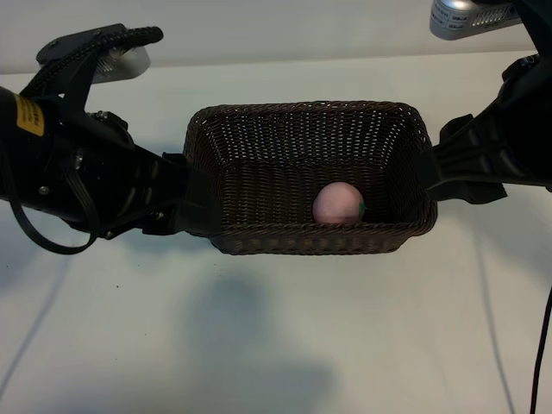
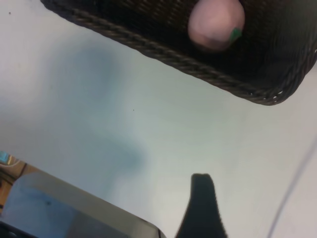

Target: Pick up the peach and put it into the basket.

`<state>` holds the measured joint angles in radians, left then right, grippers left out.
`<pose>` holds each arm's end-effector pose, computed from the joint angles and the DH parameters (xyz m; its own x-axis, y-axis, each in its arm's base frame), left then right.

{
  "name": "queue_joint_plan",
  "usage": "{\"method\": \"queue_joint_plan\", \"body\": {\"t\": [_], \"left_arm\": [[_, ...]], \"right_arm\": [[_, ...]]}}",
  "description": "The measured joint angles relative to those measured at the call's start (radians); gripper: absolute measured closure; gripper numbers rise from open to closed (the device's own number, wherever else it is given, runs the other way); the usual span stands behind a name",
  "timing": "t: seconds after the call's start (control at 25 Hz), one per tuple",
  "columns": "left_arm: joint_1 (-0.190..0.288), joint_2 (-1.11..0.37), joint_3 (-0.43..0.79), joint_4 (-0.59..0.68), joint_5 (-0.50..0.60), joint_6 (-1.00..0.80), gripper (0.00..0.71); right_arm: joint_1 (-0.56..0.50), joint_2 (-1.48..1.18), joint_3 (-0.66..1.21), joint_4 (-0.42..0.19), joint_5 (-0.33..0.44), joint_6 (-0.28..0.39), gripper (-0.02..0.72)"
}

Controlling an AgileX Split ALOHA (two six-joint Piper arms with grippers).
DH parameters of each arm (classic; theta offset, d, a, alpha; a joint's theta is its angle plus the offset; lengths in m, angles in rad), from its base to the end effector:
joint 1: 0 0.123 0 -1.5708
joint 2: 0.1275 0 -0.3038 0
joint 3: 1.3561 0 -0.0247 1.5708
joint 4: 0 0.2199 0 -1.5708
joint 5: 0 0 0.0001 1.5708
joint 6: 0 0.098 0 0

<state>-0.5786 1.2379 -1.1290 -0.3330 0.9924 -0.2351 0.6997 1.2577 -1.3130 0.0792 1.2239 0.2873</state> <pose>0.1613 -0.1374 0.3616 -0.9048 0.1205 -0.4085 0.3086 0.8465 -0.4339 0.1514 0.1370 0.3910 -0.8486 -0.3114 -0.4276 -0.4276 0.8797 0.2080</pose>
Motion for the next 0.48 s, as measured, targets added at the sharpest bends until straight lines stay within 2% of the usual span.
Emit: {"method": "queue_joint_plan", "body": {"t": [0.48], "left_arm": [[0.0,0.0,0.0,0.0,0.0,0.0,0.172]], "right_arm": [[0.0,0.0,0.029,-0.017,-0.002,0.019,0.169]]}}
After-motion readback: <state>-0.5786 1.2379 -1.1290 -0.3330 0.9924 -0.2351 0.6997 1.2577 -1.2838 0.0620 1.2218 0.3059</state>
